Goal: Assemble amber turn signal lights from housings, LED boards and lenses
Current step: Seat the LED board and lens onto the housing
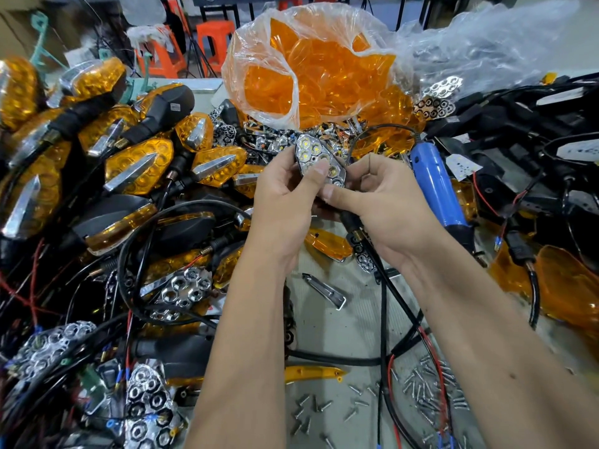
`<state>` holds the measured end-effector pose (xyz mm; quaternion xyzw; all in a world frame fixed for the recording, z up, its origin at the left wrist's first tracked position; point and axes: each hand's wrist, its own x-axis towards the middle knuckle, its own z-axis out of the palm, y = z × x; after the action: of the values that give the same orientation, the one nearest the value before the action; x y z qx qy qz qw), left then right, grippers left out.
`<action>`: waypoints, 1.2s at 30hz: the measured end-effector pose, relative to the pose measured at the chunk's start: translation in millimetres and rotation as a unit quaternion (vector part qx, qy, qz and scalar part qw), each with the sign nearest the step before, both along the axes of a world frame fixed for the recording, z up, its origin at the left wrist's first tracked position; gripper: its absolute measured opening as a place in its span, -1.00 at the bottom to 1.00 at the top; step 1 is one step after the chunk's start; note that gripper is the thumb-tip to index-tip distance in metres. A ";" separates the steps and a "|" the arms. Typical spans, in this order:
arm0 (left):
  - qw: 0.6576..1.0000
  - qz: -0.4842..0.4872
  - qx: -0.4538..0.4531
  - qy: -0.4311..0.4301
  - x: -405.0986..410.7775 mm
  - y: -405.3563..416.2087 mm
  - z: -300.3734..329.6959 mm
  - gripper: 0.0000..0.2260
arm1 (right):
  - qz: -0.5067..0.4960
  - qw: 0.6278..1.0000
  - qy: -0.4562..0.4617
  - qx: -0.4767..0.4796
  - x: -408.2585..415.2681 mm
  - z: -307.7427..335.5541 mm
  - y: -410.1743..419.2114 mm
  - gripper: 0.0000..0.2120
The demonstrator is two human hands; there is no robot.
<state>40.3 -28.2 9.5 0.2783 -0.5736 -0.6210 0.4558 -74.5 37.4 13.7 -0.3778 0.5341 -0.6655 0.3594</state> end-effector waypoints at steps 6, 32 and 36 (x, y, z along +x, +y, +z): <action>0.999 0.037 0.002 0.022 8.6 -3.3 4.4 -0.89 | 0.027 0.993 0.107 0.041 -2.9 7.7 2.1 -0.76; 0.973 0.009 0.206 0.103 -10.0 7.6 3.0 -0.81 | 0.044 0.988 -0.145 0.035 -31.7 27.9 16.1 -0.75; 0.963 -0.035 0.244 0.107 -15.8 11.2 1.5 -0.88 | 0.073 0.993 -0.088 0.033 -29.6 24.3 14.3 -0.79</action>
<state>24.5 -17.1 11.0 0.2929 -0.3620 -0.7836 0.4113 -104.1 51.7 38.1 -0.3438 0.4934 -0.6501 0.4645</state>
